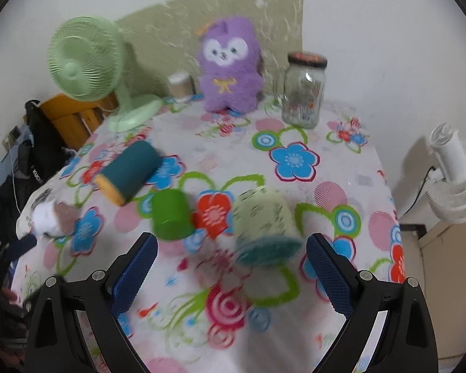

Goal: Flip cup upside down
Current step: 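Reach the right gripper to the pale yellow PARTY cup and grasp it, then lift the cup with the right gripper and bring it to the left gripper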

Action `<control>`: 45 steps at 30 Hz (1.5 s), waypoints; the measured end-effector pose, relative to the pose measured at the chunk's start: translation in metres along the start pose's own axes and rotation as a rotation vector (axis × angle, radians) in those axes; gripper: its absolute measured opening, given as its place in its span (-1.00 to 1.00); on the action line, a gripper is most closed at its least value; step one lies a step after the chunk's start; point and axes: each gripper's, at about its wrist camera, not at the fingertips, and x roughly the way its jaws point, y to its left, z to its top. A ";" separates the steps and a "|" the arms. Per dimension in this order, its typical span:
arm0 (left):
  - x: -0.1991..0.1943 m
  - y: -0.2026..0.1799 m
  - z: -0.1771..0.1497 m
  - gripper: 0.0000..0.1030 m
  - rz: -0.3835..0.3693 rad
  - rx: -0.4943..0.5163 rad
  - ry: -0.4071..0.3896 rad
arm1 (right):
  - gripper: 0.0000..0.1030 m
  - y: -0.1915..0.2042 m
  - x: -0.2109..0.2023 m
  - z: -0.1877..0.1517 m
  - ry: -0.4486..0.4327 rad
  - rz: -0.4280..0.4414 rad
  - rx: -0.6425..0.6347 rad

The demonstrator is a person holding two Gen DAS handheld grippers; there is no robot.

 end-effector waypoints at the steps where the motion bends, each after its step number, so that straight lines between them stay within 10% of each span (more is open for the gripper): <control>1: 0.007 -0.002 0.003 1.00 0.001 0.003 0.014 | 0.90 -0.009 0.009 0.008 0.020 0.011 0.013; 13: 0.053 -0.019 0.012 1.00 0.002 0.022 0.093 | 0.89 -0.055 0.110 0.038 0.300 0.150 0.063; 19: 0.051 -0.014 0.007 1.00 0.006 0.014 0.106 | 0.21 -0.051 0.119 0.035 0.375 0.197 0.068; 32: -0.005 0.002 -0.021 1.00 -0.071 -0.040 0.089 | 0.20 0.018 0.024 -0.013 0.215 0.331 0.089; 45: -0.061 0.020 -0.086 1.00 -0.089 -0.111 0.114 | 0.20 0.105 0.029 -0.101 0.312 0.505 0.145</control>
